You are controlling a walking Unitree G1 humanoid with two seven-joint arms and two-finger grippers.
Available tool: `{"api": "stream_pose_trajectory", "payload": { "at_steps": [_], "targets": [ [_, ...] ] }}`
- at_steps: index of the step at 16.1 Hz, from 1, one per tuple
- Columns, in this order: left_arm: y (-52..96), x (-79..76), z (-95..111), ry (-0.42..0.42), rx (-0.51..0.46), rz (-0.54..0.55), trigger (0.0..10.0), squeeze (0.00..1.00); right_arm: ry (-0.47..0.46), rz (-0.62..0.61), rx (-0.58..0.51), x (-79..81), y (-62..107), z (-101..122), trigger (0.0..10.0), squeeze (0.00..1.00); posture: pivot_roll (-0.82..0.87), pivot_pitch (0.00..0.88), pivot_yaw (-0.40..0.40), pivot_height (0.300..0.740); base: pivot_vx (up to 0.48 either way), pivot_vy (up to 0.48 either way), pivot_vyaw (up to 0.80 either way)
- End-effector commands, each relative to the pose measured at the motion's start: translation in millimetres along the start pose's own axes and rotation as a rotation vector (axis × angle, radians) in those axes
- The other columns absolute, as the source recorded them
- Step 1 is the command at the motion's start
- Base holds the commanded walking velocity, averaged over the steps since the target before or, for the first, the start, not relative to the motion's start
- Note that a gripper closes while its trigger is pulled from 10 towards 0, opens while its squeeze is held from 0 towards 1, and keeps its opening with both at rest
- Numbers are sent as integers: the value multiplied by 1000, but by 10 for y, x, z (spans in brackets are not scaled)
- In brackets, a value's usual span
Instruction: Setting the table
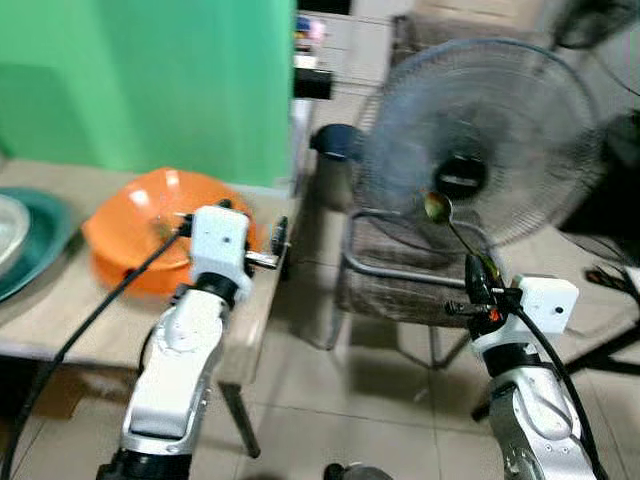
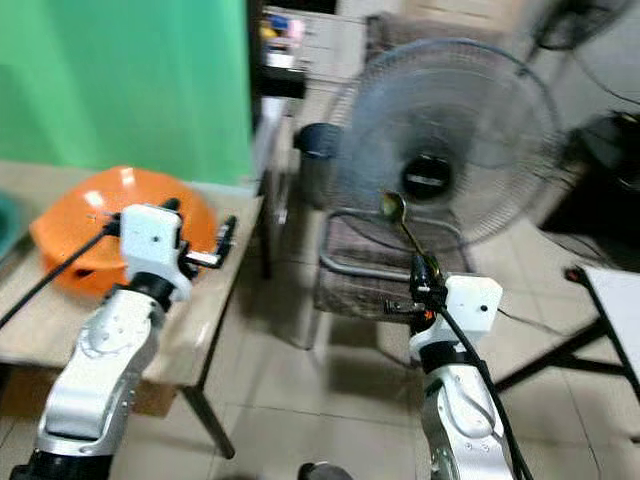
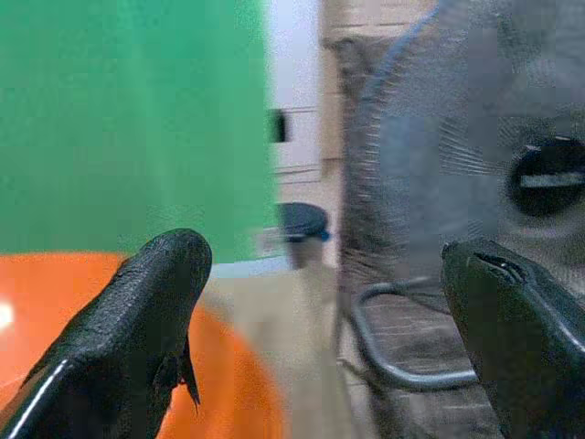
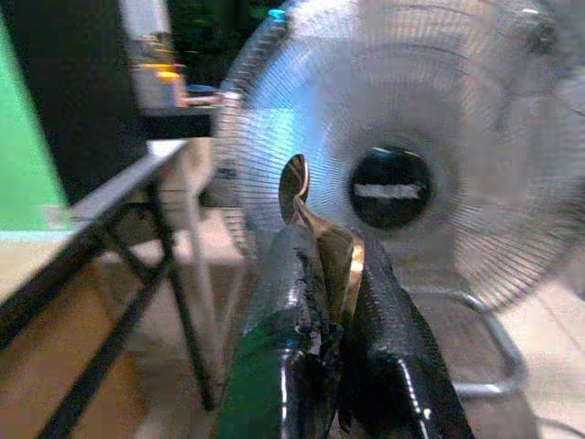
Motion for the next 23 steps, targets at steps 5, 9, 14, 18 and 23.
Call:
{"api": "stream_pose_trajectory", "payload": {
  "at_steps": [5,9,14,18,23],
  "targets": [
    [54,-205,-37,-25,21,-157,10000,0,-11,-76,-7,-153,106,66,10000,0,-6,0,15,740,0,0,-800],
    [-46,-343,-2,-3,4,-214,10000,0,-3,-141,-51,-268,123,191,10000,0,-41,0,42,740,0,0,-800],
    [-80,-281,-18,17,-4,-163,10000,0,15,-101,-61,-222,81,234,10000,0,-36,0,6,740,0,0,-160],
    [-25,-136,-65,-11,9,-105,10000,0,11,-62,-43,-160,27,190,10000,0,-9,0,-21,740,0,0,-800],
    [-16,-78,-43,-25,-4,-74,10000,0,12,-61,-36,-156,37,173,10000,0,-12,0,-14,740,0,0,-800]
  ]
}}
Point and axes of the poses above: a point about 5 cm out from each wrist's last joint towards the gripper, its own y axis pointing back from the gripper into the wrist, its own z axis along the axis of the wrist's last joint, x = y × z, the point moved 6 cm from there along -y, pointing out of the wrist towards the gripper
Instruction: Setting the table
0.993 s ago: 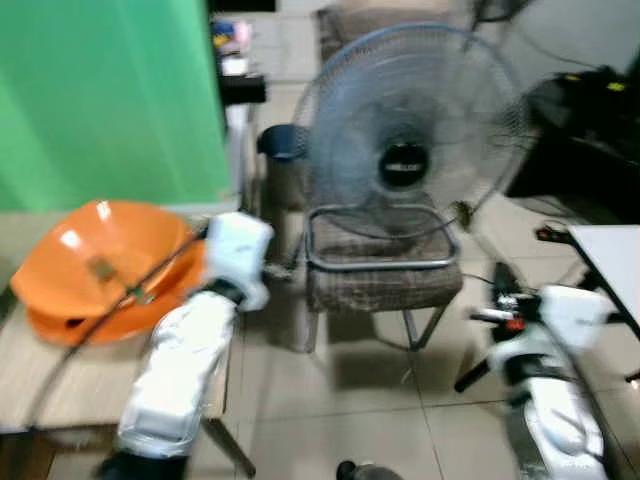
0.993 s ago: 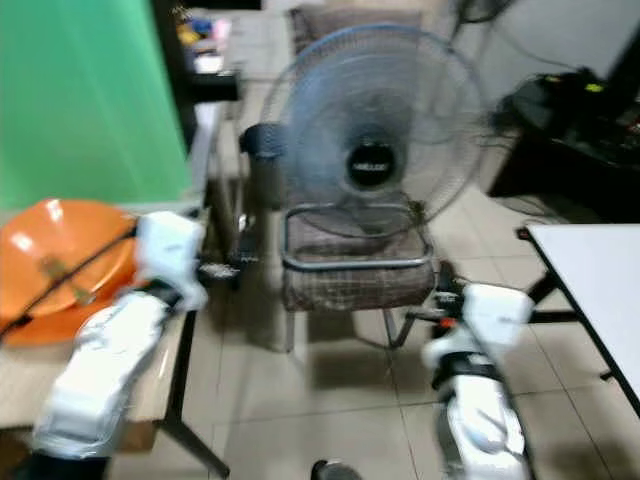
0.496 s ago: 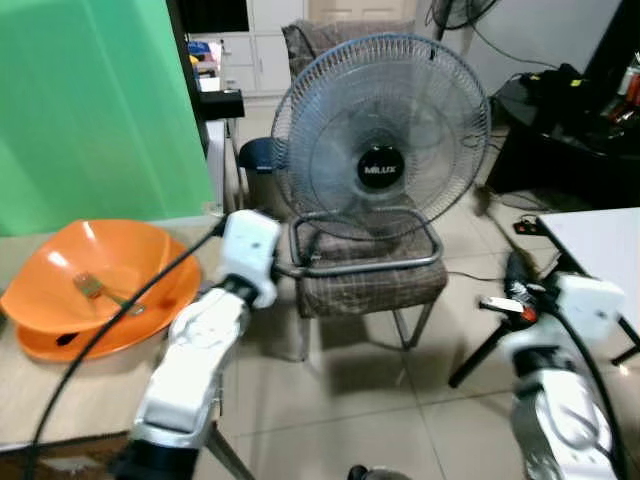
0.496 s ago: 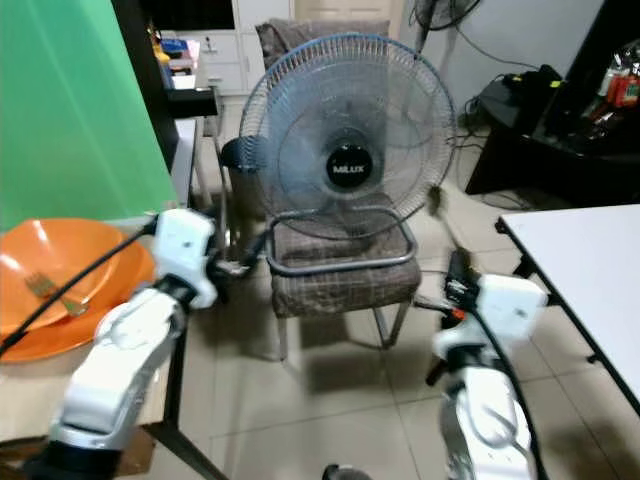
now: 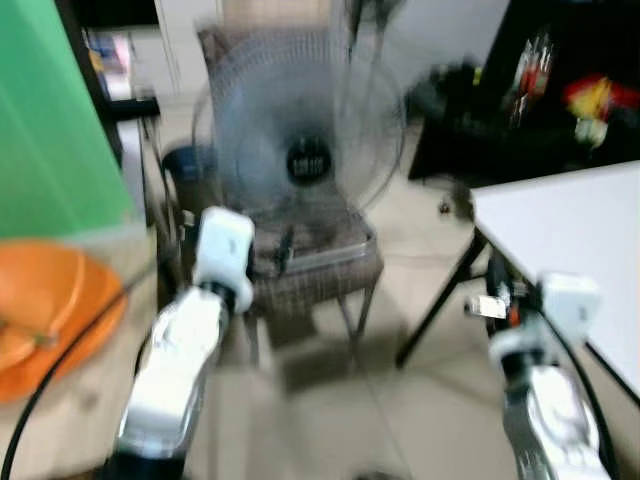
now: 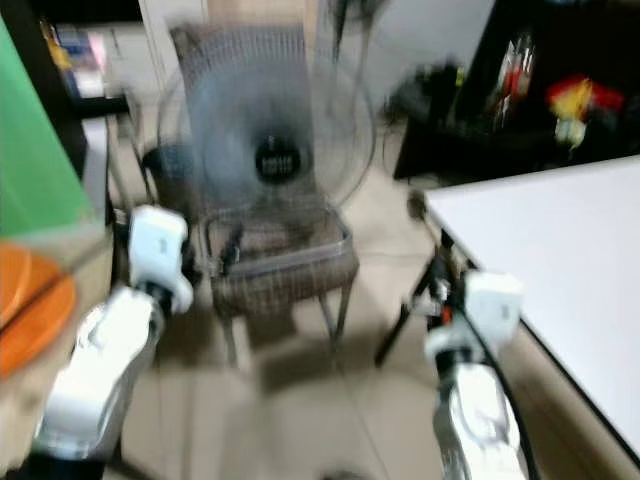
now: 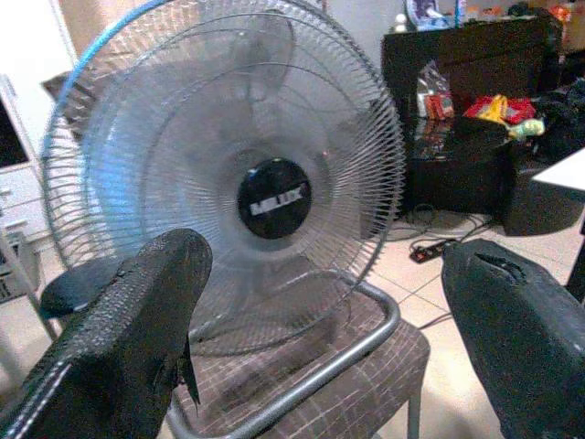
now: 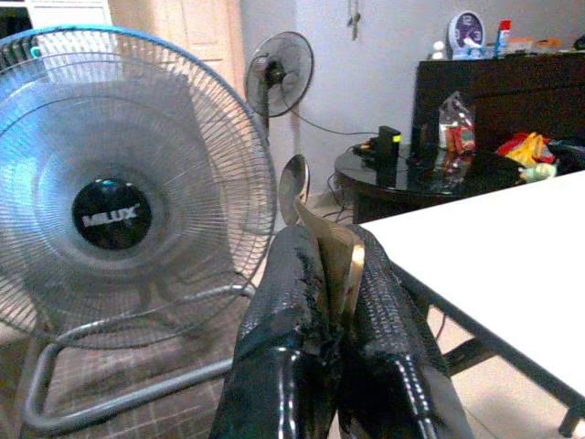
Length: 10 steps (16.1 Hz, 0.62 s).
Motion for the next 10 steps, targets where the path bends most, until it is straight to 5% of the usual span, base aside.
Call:
{"api": "stream_pose_trajectory", "payload": {
  "at_steps": [1,10],
  "targets": [
    [-25,-59,51,-7,-20,-10,10000,0,8,-16,-11,-67,12,44,10000,0,-14,0,-14,740,0,0,-800],
    [-45,-120,22,10,-14,-33,10000,0,25,-37,-3,-150,67,32,10000,0,-33,0,11,740,0,0,-800]
  ]
}}
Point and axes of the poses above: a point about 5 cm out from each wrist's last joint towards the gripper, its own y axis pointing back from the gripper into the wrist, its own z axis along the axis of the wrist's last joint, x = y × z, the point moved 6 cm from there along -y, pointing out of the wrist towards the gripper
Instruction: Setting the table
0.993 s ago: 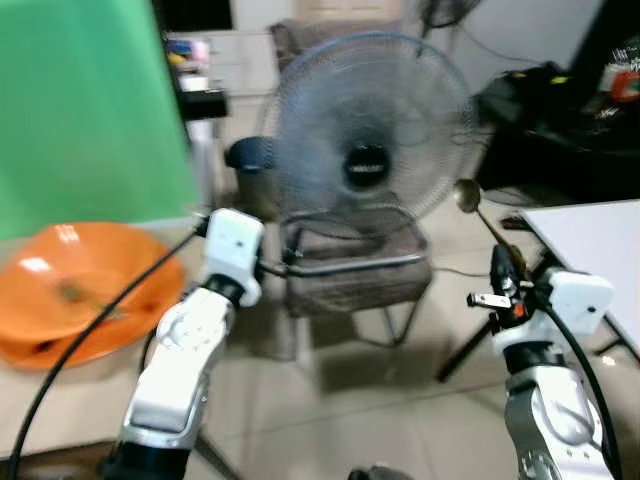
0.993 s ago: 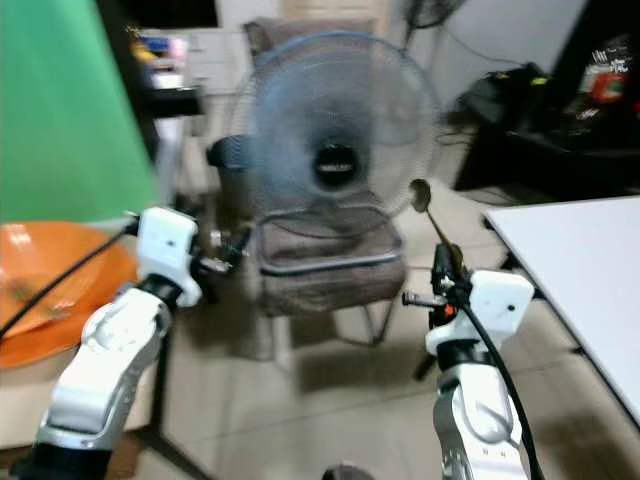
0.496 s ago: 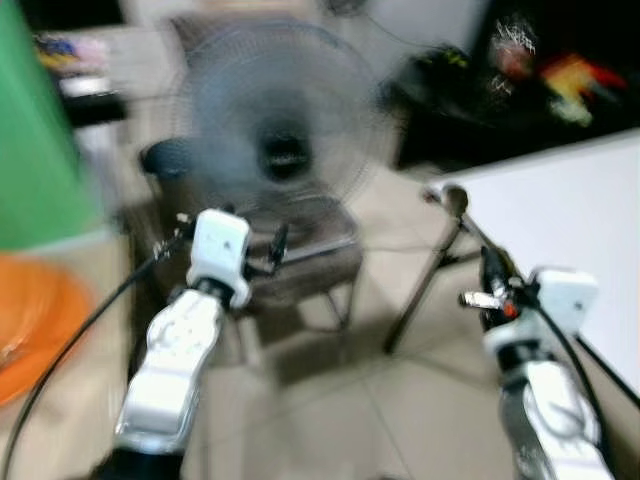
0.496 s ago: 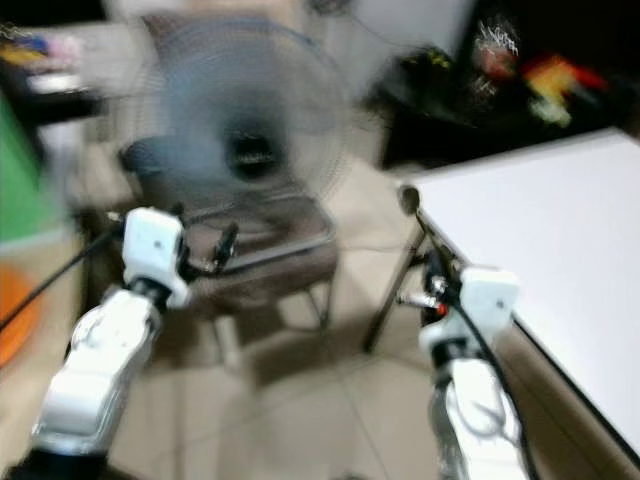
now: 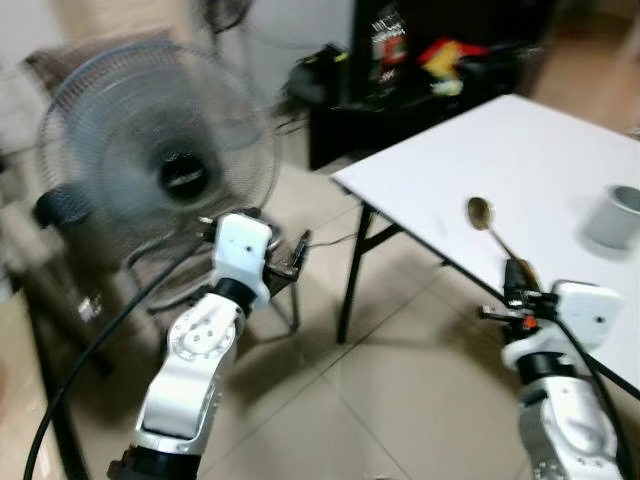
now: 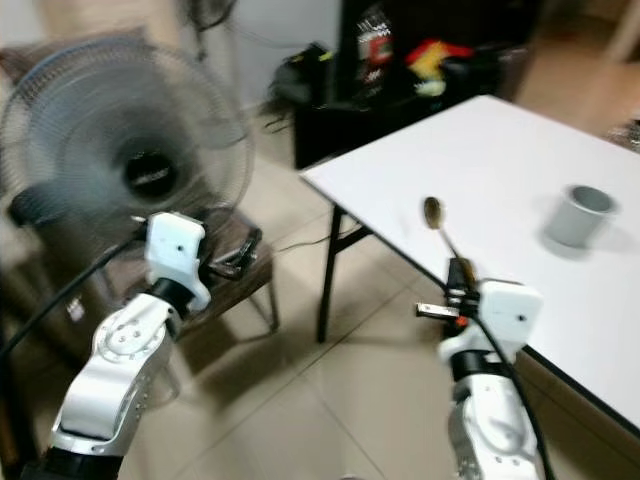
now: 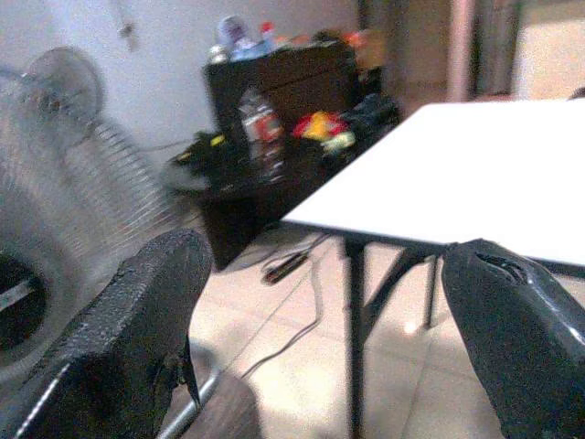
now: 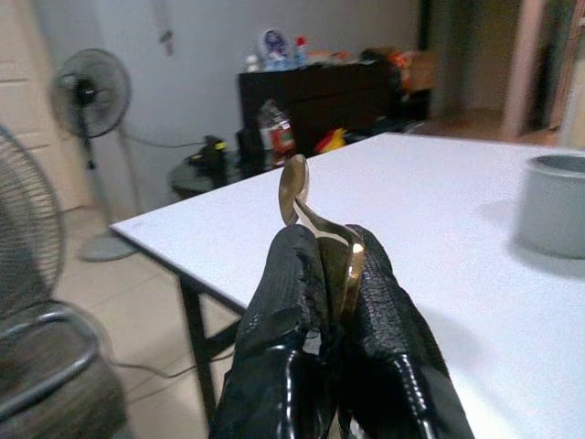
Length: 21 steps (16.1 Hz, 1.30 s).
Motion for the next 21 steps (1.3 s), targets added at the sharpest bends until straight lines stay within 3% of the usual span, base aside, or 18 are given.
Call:
{"api": "stream_pose_trajectory", "payload": {
  "at_steps": [1,4,7,14,15,17,18,21],
  "targets": [
    [-1,65,9,-3,0,17,10000,0,-14,9,-20,32,-12,56,10000,0,-31,0,9,740,0,0,-800],
    [13,61,-1,4,4,20,10000,0,-10,13,-18,23,-35,45,10000,0,-21,0,-4,740,0,0,-800],
    [111,135,-58,9,27,37,10000,0,-16,57,-11,154,-52,32,10000,0,-9,0,-21,740,0,0,-800],
    [183,246,-16,-10,36,84,10000,0,-44,139,7,332,-157,-68,10000,0,91,0,-60,740,0,0,-800],
    [290,285,76,-32,35,112,10000,0,-52,176,13,379,-226,-96,10000,0,194,0,-97,740,0,0,-800],
    [445,272,140,-31,42,136,10000,0,-49,219,9,427,-304,-104,10000,0,222,0,-97,740,0,0,-800],
    [541,203,143,6,65,138,10000,0,-28,242,-19,432,-372,-32,10000,0,195,0,-85,740,0,0,-800],
    [468,157,-66,46,112,101,10000,0,-23,165,-35,246,-353,10,10000,0,105,0,-48,740,0,0,-800]
  ]
}}
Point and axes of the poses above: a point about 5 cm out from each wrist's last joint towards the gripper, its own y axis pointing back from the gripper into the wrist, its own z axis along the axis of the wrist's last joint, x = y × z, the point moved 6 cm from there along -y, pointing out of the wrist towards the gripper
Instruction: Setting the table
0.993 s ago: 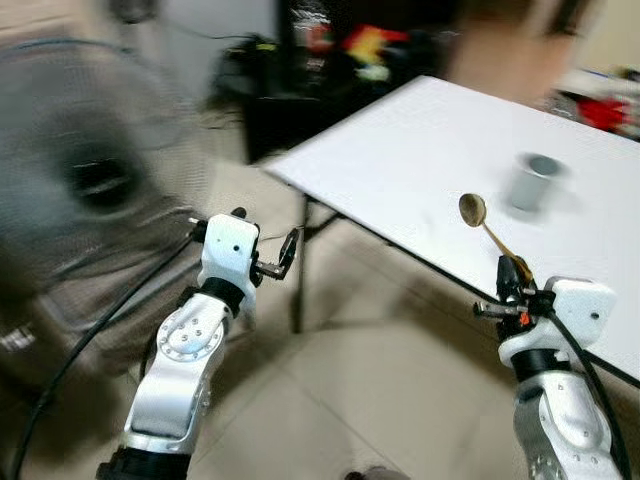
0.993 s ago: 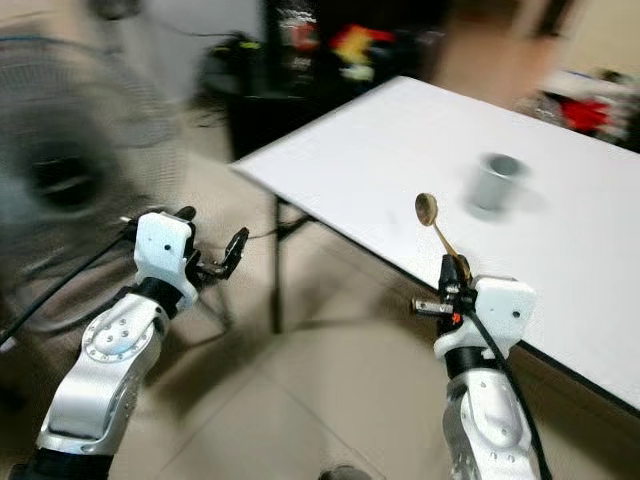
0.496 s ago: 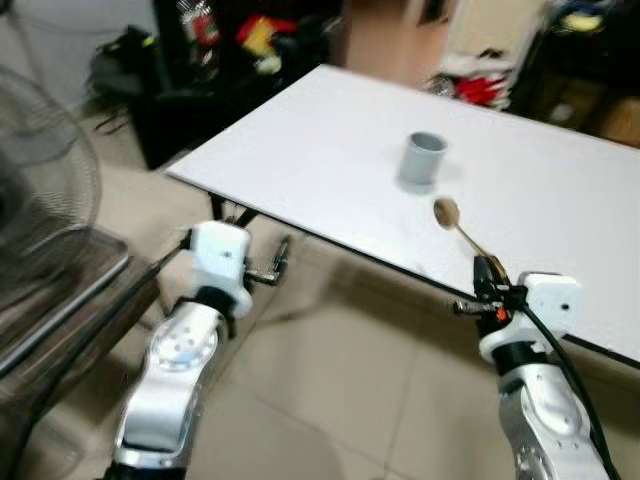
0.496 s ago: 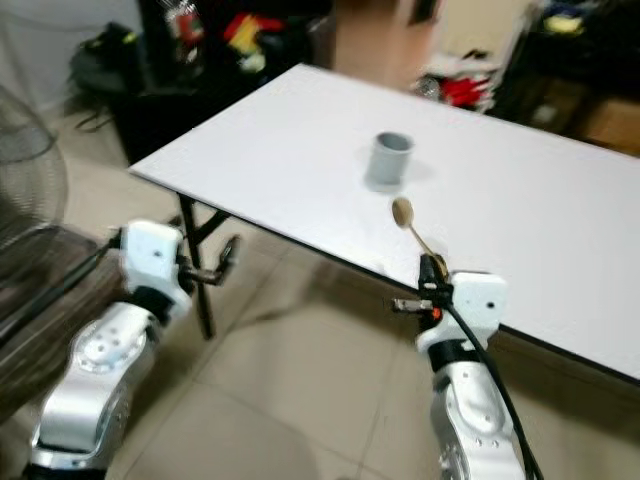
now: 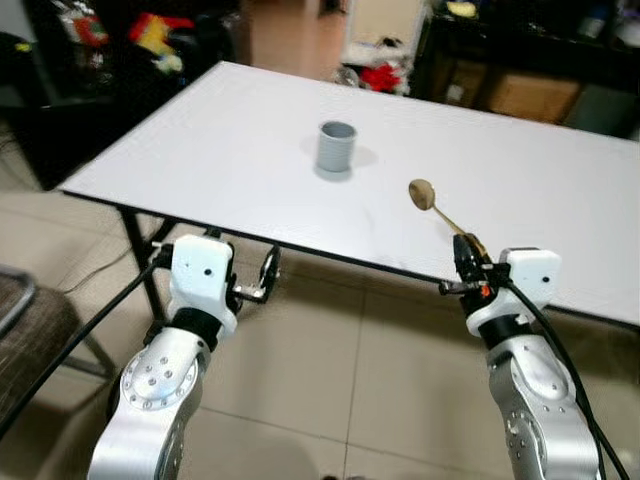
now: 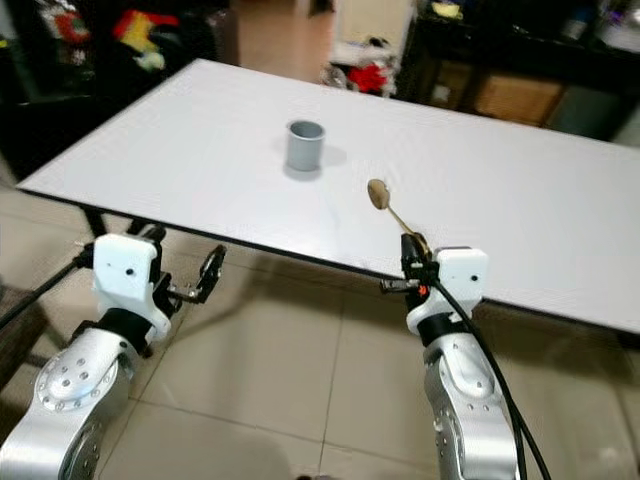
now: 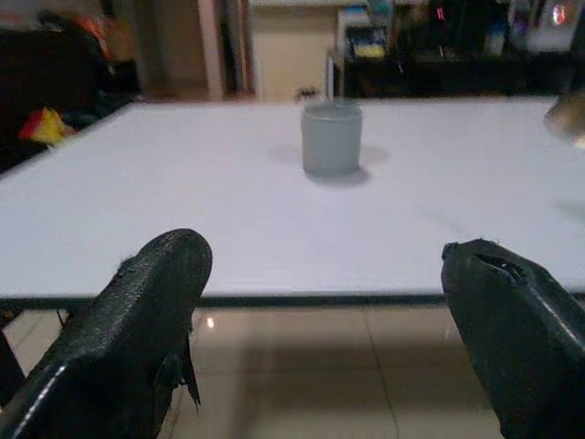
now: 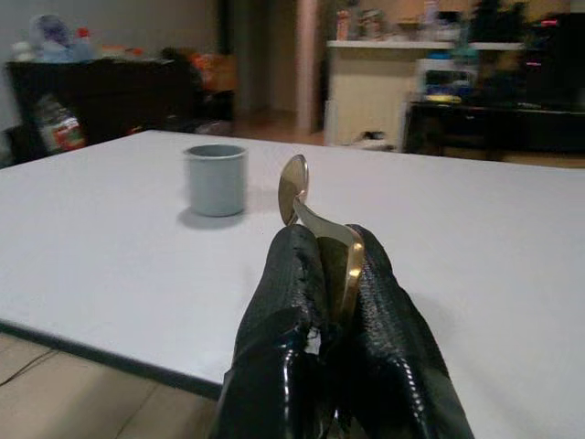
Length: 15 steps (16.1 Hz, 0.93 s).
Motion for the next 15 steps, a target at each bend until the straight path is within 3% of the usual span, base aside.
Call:
{"api": "stream_pose_trajectory", "payload": {
  "at_steps": [1,3,5,7,10,11,15],
  "targets": [
    [-51,-48,-36,3,6,-39,10000,0,11,-67,-29,-144,51,83,10000,0,75,0,-40,740,0,0,-800],
    [-134,-81,-65,-9,21,-105,10000,0,1,-138,-42,-202,161,93,10000,0,10,0,21,740,0,0,-800],
    [-211,-49,-70,-16,19,-102,10000,0,-1,-150,-23,-196,282,10,10000,0,-8,0,42,740,0,0,-800],
    [-268,-68,-21,54,-11,-89,10000,0,7,-138,-13,-192,330,-10,10000,0,-15,0,36,740,0,0,-800],
    [-271,-48,-61,30,-28,-16,10000,0,40,-101,-26,-167,245,29,10000,0,-1,0,7,740,0,0,-706],
    [-257,-32,-50,17,-49,7,10000,0,81,-52,-31,-93,188,64,10000,0,10,0,-8,740,0,0,0],
    [-270,71,31,3,-78,44,10000,0,66,34,-27,65,164,44,10000,0,21,0,-29,740,0,0,0]
  ]
}}
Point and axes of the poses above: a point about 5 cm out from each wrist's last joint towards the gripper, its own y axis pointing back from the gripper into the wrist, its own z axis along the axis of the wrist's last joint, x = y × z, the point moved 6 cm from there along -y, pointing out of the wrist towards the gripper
